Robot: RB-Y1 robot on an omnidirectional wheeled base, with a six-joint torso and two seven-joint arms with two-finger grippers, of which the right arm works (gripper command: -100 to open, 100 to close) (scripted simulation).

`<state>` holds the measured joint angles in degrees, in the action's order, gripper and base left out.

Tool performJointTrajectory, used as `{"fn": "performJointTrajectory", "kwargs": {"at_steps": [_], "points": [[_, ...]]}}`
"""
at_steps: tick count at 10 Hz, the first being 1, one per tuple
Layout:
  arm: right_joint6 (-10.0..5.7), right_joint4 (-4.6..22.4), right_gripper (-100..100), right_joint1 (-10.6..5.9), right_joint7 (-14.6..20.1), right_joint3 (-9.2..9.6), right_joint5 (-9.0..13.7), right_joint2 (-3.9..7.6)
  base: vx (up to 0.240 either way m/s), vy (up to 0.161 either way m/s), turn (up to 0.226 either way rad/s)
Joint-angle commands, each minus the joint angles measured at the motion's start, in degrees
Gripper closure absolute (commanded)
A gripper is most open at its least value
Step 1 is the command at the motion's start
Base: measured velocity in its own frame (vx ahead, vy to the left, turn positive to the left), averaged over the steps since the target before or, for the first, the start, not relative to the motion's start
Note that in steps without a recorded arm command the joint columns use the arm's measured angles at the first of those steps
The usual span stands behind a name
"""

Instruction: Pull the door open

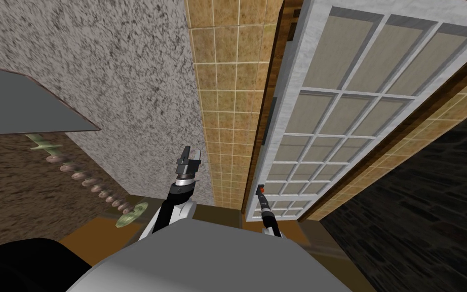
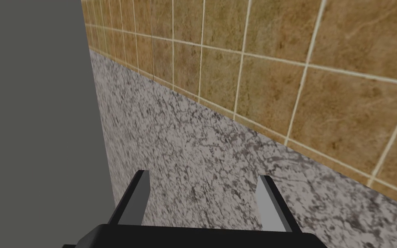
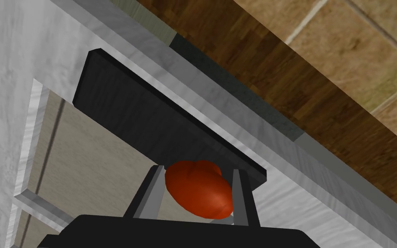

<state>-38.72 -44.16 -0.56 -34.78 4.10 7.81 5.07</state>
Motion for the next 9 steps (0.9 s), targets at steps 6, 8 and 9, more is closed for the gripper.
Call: {"fn": "performJointTrajectory", "kwargs": {"at_steps": [6, 8, 9], "points": [[-0.74, 1.1, 100, 0.20, 9.3, 0.91, 3.2, 1.36, -0.031, -0.007, 0.071], [-0.99, 1.1, 100, 0.21, 12.1, 1.18, 3.9, 1.63, -0.035, -0.007, 0.035], [-1.84, 0.6, -100, 0.73, 8.9, 1.18, 2.8, 1.90, -0.026, 0.009, 0.000]]}}
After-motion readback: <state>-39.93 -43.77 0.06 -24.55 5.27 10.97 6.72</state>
